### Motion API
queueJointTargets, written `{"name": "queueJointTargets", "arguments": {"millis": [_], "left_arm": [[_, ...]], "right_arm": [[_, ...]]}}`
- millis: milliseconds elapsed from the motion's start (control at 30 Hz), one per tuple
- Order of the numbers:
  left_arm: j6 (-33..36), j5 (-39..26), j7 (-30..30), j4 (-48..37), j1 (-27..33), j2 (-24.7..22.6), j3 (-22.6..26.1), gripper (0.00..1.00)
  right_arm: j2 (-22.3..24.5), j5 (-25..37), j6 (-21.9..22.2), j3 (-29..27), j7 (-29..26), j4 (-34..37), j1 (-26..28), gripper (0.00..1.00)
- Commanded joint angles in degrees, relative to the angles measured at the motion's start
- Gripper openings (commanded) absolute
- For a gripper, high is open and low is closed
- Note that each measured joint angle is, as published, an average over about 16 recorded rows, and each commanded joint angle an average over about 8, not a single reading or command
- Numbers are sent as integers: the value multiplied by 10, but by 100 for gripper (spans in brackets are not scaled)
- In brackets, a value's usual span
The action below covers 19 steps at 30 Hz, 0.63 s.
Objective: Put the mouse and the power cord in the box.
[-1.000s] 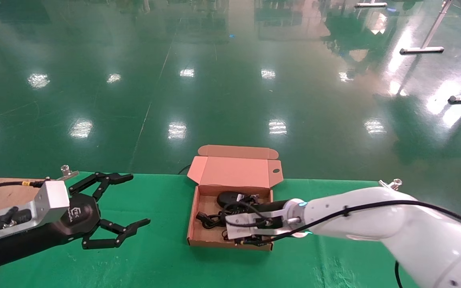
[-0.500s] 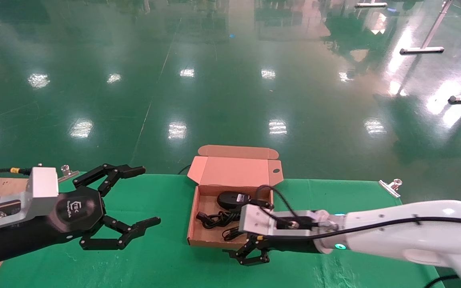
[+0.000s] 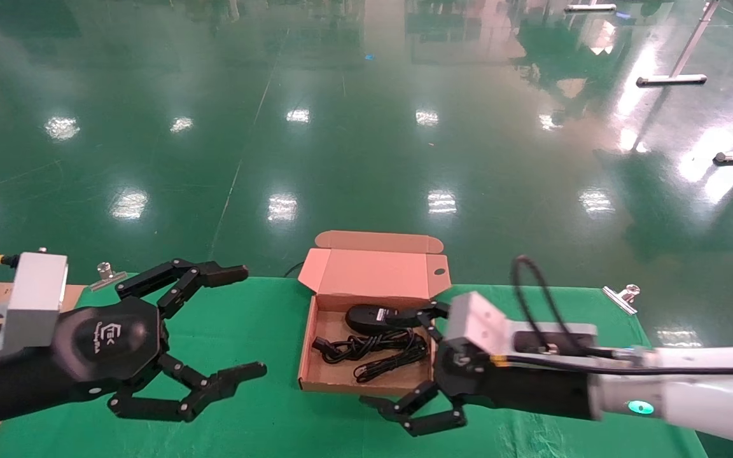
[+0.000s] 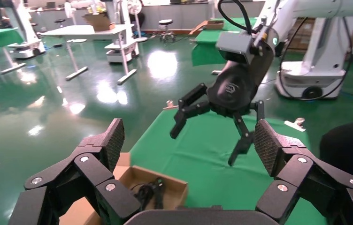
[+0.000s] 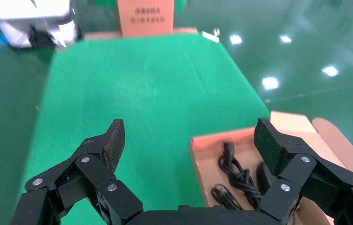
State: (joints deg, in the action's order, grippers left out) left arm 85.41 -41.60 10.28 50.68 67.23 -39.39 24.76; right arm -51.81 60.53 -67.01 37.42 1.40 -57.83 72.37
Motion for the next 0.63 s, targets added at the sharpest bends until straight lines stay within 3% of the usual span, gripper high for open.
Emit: {"name": "queueJointTargets", "arguments": {"millis": [33, 633], "left_arm": [[0, 0, -18, 20, -5, 4, -8, 100], [2, -2, -171, 186, -46, 36, -71, 100]], "right_arm": [[15, -16, -16, -19, -11, -14, -9, 100], [134, -150, -150, -171, -97, -126, -87, 100]]}}
